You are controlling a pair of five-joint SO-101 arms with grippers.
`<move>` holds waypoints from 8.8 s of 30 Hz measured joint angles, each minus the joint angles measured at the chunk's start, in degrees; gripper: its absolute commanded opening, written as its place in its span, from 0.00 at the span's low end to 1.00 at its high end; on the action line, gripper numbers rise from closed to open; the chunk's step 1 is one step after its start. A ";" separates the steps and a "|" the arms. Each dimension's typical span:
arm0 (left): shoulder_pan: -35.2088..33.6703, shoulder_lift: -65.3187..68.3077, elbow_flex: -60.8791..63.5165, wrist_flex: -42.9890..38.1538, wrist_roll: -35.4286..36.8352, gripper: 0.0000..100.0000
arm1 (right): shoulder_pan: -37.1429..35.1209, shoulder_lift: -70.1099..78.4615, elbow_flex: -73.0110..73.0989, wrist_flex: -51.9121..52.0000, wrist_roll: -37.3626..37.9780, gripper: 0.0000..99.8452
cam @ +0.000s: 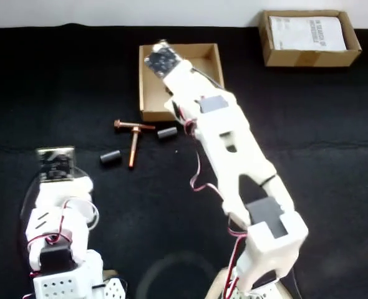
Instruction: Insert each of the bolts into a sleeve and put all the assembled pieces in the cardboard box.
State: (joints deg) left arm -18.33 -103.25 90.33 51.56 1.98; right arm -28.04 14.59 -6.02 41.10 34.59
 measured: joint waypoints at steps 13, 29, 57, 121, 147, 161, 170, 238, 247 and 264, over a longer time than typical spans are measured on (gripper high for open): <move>-7.74 0.00 5.80 -9.23 11.08 0.01 | 0.97 16.70 -10.20 0.18 30.07 0.01; -7.82 0.00 5.80 -5.63 12.22 0.01 | 1.23 23.21 -17.32 5.45 31.03 0.20; -8.70 0.00 5.80 -5.45 12.22 0.01 | -9.58 6.24 -9.05 31.30 18.37 0.20; -9.41 0.00 5.89 -4.48 7.30 0.01 | -5.45 47.30 -44.57 32.44 30.86 0.01; -9.32 0.00 5.89 -0.97 7.21 0.13 | -0.44 40.53 -87.30 59.34 4.75 0.01; 2.55 1.67 -9.58 12.48 7.21 0.13 | -1.85 -2.29 -48.88 59.34 -6.42 0.01; 5.36 30.42 -30.42 13.19 6.95 0.13 | -1.85 -31.91 -22.42 59.34 -12.66 0.01; 21.45 141.63 -107.34 19.96 -2.02 0.01 | 23.56 -102.51 77.10 16.53 -10.20 0.01; 23.47 141.63 -112.88 30.33 -2.20 0.01 | 23.56 -102.51 92.22 -0.53 -10.20 0.01; 27.96 109.10 -120.53 43.16 8.00 0.01 | 11.16 -102.51 94.68 -18.46 -42.11 0.01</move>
State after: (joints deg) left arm 9.63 5.85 -30.20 94.73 9.98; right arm -16.88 -87.91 88.66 22.64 -7.52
